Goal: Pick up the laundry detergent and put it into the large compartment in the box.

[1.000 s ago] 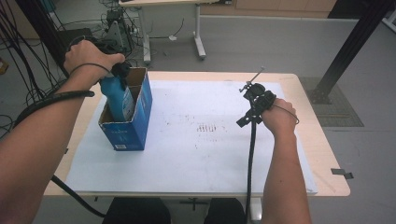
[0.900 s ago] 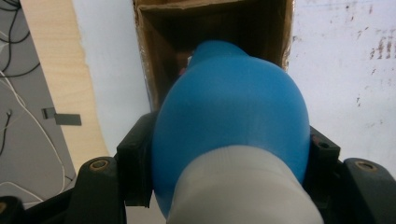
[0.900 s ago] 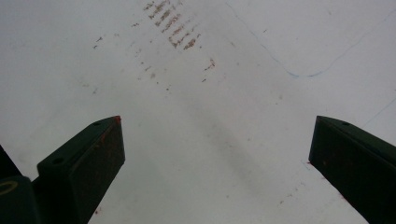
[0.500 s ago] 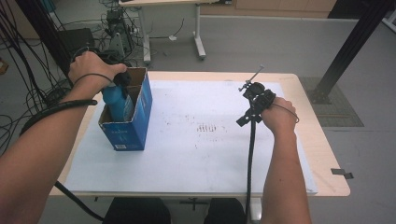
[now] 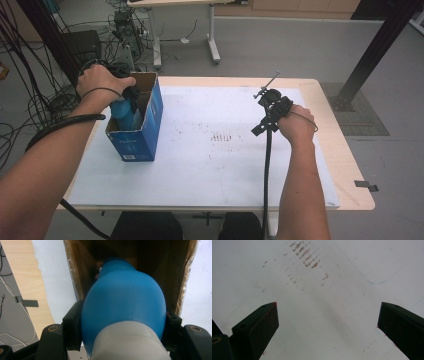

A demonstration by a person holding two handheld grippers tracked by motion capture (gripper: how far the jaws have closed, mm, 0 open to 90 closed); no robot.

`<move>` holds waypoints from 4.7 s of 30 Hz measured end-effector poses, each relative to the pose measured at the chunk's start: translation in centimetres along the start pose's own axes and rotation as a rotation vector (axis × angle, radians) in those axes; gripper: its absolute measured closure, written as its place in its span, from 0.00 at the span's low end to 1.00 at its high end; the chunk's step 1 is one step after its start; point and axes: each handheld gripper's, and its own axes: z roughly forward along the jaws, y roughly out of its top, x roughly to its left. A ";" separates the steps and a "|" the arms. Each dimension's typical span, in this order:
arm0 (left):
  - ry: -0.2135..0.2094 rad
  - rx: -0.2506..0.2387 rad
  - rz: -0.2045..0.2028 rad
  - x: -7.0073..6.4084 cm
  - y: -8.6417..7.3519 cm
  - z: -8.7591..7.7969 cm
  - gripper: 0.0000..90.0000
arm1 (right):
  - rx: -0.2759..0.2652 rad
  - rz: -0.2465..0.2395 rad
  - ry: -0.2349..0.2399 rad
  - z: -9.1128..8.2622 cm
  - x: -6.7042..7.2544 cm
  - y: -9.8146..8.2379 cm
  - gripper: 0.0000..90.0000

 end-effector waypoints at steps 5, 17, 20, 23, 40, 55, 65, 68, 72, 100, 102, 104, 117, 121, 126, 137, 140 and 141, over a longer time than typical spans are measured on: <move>-0.013 -0.001 0.000 0.0 0.1 0.5 0.41 | 0.003 -0.001 0.003 0.2 0.0 0.1 0.04; -0.004 0.011 0.011 -0.7 0.5 1.5 0.41 | 0.000 0.003 0.004 0.3 -0.2 -0.3 0.04; -0.004 0.016 0.013 -0.7 0.6 1.6 0.41 | -0.001 0.006 0.003 0.2 -0.2 -0.5 0.04; -0.007 0.019 0.014 -0.7 0.7 1.9 0.41 | 0.002 0.007 0.002 0.2 -0.2 -0.5 0.04; 0.005 0.031 0.022 -1.1 1.0 3.2 0.41 | -0.001 0.013 -0.002 0.1 -0.2 -0.9 0.04; 0.003 0.031 0.021 -1.1 0.9 3.2 0.41 | 0.006 0.011 -0.008 0.0 -0.1 -0.8 0.04; 0.002 0.031 0.011 -1.0 0.9 3.3 0.41 | 0.001 0.008 -0.013 -0.1 0.0 -0.9 0.04; 0.000 0.032 0.010 -0.9 0.9 3.3 0.41 | 0.002 0.006 -0.015 -0.1 0.1 -0.9 0.04; -0.002 0.029 0.010 -0.9 0.8 3.2 0.41 | 0.003 0.008 -0.015 -0.2 0.1 -0.9 0.04; 0.004 0.022 0.008 -1.2 0.7 3.2 0.41 | -0.003 0.006 -0.021 -0.3 0.3 -0.9 0.04; 0.003 0.020 0.008 -1.1 0.6 3.3 0.41 | -0.002 0.006 -0.020 -0.3 0.3 -0.9 0.04; 0.002 0.018 0.007 -1.1 0.6 3.3 0.41 | -0.003 0.006 -0.020 -0.2 0.3 -0.9 0.04; -0.005 0.016 0.004 -0.9 0.4 3.3 0.41 | -0.002 -0.001 -0.026 -0.4 0.4 -0.7 0.04; -0.004 0.012 0.003 -1.0 0.4 3.3 0.41 | -0.004 0.000 -0.026 -0.4 0.4 -0.8 0.04; -0.005 0.010 0.003 -0.9 0.3 3.3 0.41 | -0.001 -0.002 -0.028 -0.4 0.4 -0.8 0.04; -0.003 0.005 0.002 -1.0 0.2 3.3 0.41 | -0.004 0.000 -0.028 -0.4 0.5 -0.8 0.04; -0.002 0.004 0.003 -1.0 0.2 3.3 0.41 | -0.011 0.002 -0.024 -0.3 0.4 -1.0 0.04; -0.001 0.004 0.004 -1.1 0.2 3.3 0.41 | -0.012 0.002 -0.023 -0.3 0.4 -1.0 0.04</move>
